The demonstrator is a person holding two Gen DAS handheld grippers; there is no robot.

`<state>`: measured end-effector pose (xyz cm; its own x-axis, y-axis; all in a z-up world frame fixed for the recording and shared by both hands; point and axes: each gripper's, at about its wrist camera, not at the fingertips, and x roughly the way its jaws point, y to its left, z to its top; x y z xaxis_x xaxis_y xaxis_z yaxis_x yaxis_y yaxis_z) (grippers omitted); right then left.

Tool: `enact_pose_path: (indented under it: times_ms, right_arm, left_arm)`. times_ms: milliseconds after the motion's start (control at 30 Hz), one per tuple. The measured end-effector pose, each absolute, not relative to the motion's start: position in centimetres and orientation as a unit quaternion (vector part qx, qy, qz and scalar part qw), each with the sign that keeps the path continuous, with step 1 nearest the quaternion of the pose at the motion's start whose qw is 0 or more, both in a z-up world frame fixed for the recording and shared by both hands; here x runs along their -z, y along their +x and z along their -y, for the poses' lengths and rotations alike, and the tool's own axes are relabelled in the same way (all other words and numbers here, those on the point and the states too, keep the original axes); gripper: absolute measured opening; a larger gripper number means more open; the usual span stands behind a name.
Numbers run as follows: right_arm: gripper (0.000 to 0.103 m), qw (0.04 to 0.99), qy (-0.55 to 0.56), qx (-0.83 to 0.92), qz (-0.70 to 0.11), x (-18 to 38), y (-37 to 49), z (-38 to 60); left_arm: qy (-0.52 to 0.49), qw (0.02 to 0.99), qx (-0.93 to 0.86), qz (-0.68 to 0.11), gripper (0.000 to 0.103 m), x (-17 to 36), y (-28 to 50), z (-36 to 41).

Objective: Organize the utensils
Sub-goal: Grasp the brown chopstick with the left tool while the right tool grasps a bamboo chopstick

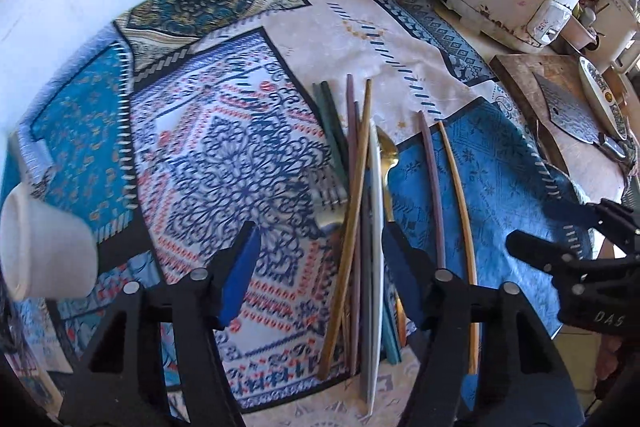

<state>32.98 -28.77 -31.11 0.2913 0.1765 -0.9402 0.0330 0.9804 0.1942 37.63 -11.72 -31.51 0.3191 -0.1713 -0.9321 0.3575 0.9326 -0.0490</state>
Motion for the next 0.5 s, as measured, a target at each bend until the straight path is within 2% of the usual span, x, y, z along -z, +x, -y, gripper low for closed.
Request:
enact_pose_path:
  times_ms: [67,167,233,400,500]
  right_arm:
    - [0.061,0.791,0.094,-0.052,-0.602,31.7,33.5,28.9]
    - [0.059,0.783,0.098,-0.060,-0.612,32.3,34.0,28.7]
    - [0.057,0.780,0.099,-0.065,-0.614,32.6,34.3,28.6]
    - [0.041,0.773,0.095,-0.069,-0.623,33.2,35.2,27.8]
    - [0.031,0.769,0.093,-0.071,-0.629,33.6,35.7,27.3]
  left_arm:
    - [0.088,0.801,0.172,-0.567,0.046,32.0,38.4,12.5]
    - [0.097,0.790,0.183,-0.577,0.036,32.7,39.4,13.6]
    - [0.100,0.788,0.188,-0.578,0.033,32.9,39.8,14.0]
    - [0.104,0.777,0.196,-0.590,0.024,33.7,41.0,14.7]
    - [0.102,0.768,0.199,-0.600,0.014,34.2,41.6,15.1]
